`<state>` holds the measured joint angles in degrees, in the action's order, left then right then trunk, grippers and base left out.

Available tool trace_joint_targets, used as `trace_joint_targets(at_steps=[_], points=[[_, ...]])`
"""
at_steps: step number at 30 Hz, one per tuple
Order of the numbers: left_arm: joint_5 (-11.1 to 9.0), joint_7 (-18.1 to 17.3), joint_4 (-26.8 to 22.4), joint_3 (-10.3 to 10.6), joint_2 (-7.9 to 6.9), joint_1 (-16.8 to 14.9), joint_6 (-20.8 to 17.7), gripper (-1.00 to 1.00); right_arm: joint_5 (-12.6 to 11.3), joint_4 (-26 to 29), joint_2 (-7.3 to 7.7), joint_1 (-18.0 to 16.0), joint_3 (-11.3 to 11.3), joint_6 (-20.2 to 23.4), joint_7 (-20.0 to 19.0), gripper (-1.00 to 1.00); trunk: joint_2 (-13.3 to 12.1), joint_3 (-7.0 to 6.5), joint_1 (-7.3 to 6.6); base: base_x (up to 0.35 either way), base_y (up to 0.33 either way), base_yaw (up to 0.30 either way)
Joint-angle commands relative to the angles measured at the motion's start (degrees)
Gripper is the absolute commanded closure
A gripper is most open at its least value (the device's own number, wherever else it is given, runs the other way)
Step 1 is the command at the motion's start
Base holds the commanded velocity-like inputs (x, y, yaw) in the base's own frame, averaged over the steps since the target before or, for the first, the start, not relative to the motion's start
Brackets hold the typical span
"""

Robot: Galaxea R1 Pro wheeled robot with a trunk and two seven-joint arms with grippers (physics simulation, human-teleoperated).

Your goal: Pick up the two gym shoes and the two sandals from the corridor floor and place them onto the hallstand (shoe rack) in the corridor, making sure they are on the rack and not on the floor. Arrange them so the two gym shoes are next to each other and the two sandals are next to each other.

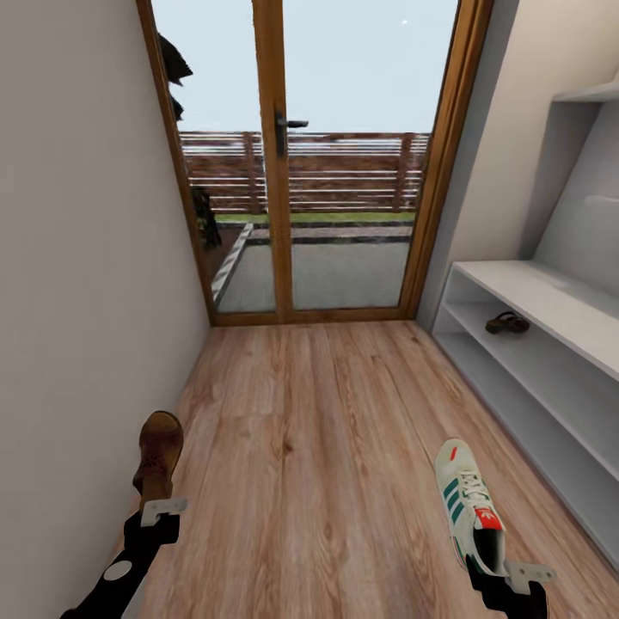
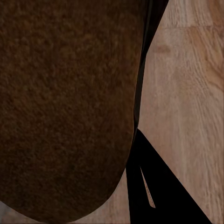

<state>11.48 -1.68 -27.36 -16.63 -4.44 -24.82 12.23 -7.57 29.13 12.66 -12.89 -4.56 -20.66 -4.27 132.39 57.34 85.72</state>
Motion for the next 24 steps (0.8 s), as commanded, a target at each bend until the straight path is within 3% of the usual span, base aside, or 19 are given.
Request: trace_joint_targets(at_steps=[1,12,24], points=[[0.8,-0.3,0.0,-0.4,0.05,-0.1,0.2,1.0,-0.6,0.0,0.0,0.0,-0.1,-0.2,-0.4,1.0,0.0,0.05,0.02,0.34,0.0,0.0],[0.8,-0.3,0.0,-0.4,0.05,-0.1,0.2,1.0,-0.6,0.0,0.0,0.0,0.0,-0.2,-0.5,1.0,0.0,0.05,0.02,0.34,0.0,-0.004],[0.8,-0.3,0.0,-0.5,0.03,-0.1,0.2,1.0,-0.6,0.0,0.0,0.0,0.0,-0.2,-0.5,1.0,0.0,0.05,0.02,0.341,0.0,-0.231]])
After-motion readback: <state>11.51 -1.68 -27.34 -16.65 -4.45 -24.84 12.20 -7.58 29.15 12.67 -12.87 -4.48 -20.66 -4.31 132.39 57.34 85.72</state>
